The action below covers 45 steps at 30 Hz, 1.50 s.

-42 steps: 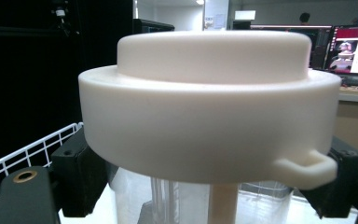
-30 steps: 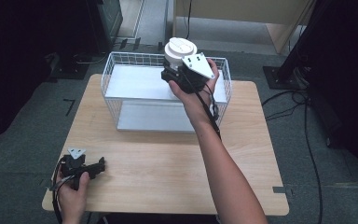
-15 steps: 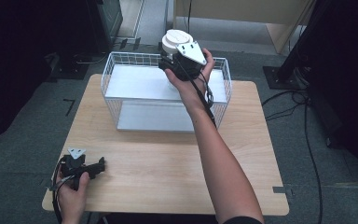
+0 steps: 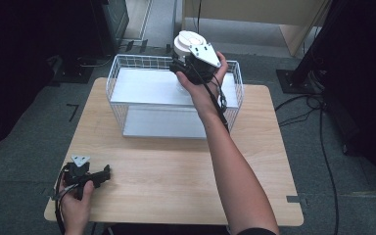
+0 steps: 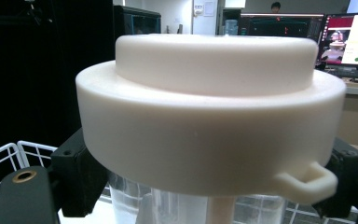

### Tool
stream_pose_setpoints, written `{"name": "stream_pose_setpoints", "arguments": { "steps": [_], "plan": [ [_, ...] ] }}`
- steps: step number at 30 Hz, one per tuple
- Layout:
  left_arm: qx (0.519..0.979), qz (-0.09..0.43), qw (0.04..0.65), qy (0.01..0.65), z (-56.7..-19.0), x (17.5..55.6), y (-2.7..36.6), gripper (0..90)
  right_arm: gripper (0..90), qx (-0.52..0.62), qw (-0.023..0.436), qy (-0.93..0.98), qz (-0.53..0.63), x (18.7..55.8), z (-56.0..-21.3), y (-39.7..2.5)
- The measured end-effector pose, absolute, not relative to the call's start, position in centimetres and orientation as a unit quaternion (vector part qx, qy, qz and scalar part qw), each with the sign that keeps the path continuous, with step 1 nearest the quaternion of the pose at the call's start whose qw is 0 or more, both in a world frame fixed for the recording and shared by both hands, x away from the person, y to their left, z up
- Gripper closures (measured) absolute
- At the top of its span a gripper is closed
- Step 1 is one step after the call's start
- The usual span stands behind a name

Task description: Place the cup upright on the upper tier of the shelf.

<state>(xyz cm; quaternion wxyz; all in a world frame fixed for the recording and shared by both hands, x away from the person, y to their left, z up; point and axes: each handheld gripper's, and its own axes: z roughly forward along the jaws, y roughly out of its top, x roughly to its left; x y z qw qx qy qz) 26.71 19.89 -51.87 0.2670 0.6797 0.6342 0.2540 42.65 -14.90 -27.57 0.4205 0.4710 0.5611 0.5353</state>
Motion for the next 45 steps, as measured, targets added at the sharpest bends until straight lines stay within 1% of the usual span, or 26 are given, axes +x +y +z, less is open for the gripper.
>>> {"name": "stream_pose_setpoints", "arguments": {
  "steps": [10, 11, 14, 16, 26, 31, 39, 45],
  "plan": [
    [0.680, 0.254, 0.267, 0.634, -51.9, 26.7, 19.9, 0.0, 13.6, 0.464, 0.406, 0.582, 0.531, 42.4, -27.5, -15.5],
    [0.680, 0.254, 0.267, 0.634, -51.9, 26.7, 19.9, 0.0, 7.6, 0.463, 0.392, 0.594, 0.529, 42.2, -27.5, -15.7],
    [0.680, 0.254, 0.267, 0.634, -51.9, 26.7, 19.9, 0.0, 5.8, 0.453, 0.382, 0.611, 0.525, 42.0, -27.7, -15.8],
    [0.680, 0.255, 0.267, 0.634, -51.9, 26.7, 19.9, 0.0, 4.0, 0.444, 0.389, 0.619, 0.518, 41.7, -27.9, -15.9],
    [0.680, 0.255, 0.267, 0.634, -51.9, 26.7, 19.9, 0.0, 3.8, 0.442, 0.388, 0.626, 0.512, 39.8, -28.7, -17.6],
    [0.680, 0.255, 0.268, 0.634, -51.9, 26.7, 19.9, 0.0, 3.8, 0.440, 0.385, 0.635, 0.506, 38.6, -29.9, -18.6],
    [0.680, 0.254, 0.267, 0.634, -51.9, 26.7, 19.9, 0.0, 3.8, 0.425, 0.405, 0.640, 0.497, 35.8, -31.8, -19.9],
    [0.680, 0.255, 0.267, 0.633, -51.9, 26.7, 19.9, 0.0, 3.8, 0.418, 0.408, 0.646, 0.492, 33.9, -33.2, -20.7]
  ]
}}
